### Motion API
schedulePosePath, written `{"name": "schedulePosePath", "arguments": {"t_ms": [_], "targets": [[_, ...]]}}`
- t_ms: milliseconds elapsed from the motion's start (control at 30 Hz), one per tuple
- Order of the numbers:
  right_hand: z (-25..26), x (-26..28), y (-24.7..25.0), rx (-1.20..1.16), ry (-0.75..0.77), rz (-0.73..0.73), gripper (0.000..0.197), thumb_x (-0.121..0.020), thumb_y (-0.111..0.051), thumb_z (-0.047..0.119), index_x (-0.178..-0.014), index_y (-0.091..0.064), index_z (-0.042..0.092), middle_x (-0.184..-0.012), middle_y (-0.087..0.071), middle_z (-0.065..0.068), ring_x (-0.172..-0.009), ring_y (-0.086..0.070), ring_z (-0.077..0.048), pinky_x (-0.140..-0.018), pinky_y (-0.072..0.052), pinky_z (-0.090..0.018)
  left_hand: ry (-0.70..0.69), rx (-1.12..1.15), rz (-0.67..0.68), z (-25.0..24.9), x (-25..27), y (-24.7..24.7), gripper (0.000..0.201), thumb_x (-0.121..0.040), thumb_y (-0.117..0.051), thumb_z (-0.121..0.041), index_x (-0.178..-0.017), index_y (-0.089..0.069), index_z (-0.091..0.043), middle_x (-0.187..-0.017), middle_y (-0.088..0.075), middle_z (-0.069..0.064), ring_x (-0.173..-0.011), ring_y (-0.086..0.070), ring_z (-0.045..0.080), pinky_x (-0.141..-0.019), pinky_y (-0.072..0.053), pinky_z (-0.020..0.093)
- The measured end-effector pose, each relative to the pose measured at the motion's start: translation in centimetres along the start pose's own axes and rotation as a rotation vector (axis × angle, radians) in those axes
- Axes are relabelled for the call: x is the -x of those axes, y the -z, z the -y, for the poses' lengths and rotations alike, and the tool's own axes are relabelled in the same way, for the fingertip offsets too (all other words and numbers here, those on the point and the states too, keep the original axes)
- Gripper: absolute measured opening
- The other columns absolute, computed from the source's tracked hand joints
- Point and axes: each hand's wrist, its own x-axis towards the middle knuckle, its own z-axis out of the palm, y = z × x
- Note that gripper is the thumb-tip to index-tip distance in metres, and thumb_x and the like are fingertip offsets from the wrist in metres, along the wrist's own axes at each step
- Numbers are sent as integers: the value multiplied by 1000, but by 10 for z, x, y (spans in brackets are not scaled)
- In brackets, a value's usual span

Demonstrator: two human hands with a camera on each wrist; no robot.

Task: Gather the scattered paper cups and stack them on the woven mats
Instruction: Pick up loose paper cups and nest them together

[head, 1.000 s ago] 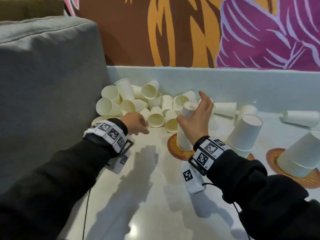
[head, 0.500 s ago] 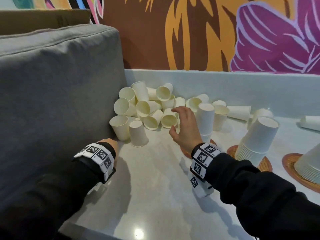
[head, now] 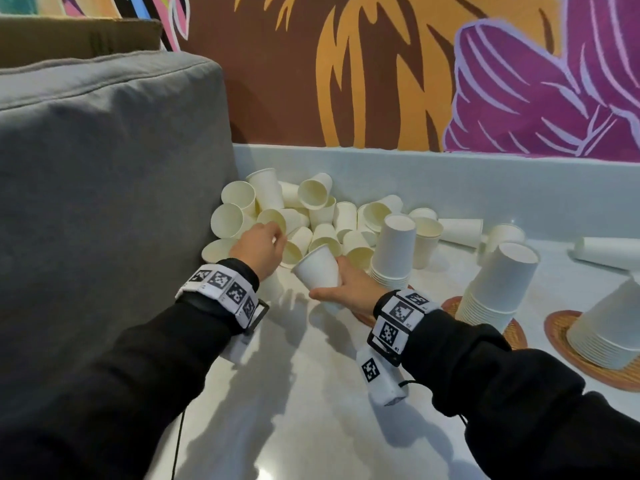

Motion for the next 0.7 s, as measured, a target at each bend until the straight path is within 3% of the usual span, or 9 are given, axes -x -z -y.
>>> {"name": "schedulePosePath", "arguments": {"t_ms": [100,267,367,433,500,533,700], "targets": [[-9,5,11,66,-51,71,75,-77,-74,33,-135,-32,13,-121,-54,-7,-100,-53,-21,-81,-45,-31,5,-458,228,18,-5,-21,44,-89,-54,-19,-132,-42,-19,-136,-38,10,-127,-37,31,-99,-40,42],[-19,6,17,117,-77,81,80,-72,-77,35,-135,-30,21,-117,-54,-2,-100,-55,-21,-81,-50,-34,21,-479,230,21,-11,-30,62,-82,-59,-11,-138,-33,-18,-136,-33,14,-129,-33,34,-103,-40,41],[-22,6,16,139,-94,90,81,-69,-79,36,-133,-31,25,-119,-55,-4,-101,-57,-24,-83,-55,-38,46,-619,313,14,-10,-22,49,-86,-60,-17,-132,-43,-11,-134,-47,14,-126,-46,30,-102,-42,37],[-22,7,17,144,-98,105,79,-69,-79,35,-132,-32,25,-118,-55,-4,-99,-57,-24,-73,-55,-33,32,-744,364,13,-7,-20,40,-90,-58,-18,-128,-51,-9,-133,-53,10,-124,-51,27,-100,-42,33],[-23,10,18,129,-103,127,77,-71,-78,33,-132,-32,25,-114,-54,-4,-93,-58,-24,-59,-51,-28,13,-850,409,15,-4,-23,39,-95,-50,-19,-133,-47,-9,-140,-47,11,-131,-45,27,-106,-36,34],[-22,11,17,123,-104,132,76,-71,-78,32,-131,-33,24,-112,-53,-3,-93,-57,-23,-58,-50,-27,8,-899,436,18,-3,-27,40,-98,-45,-20,-136,-44,-9,-144,-43,11,-134,-41,28,-109,-33,36],[-22,17,14,134,-87,125,74,-68,-81,32,-128,-40,20,-120,-55,-3,-108,-55,-24,-91,-50,-42,98,-907,471,25,2,-26,38,-98,-43,-20,-135,-48,-15,-143,-45,6,-133,-41,27,-107,-37,40]]}}
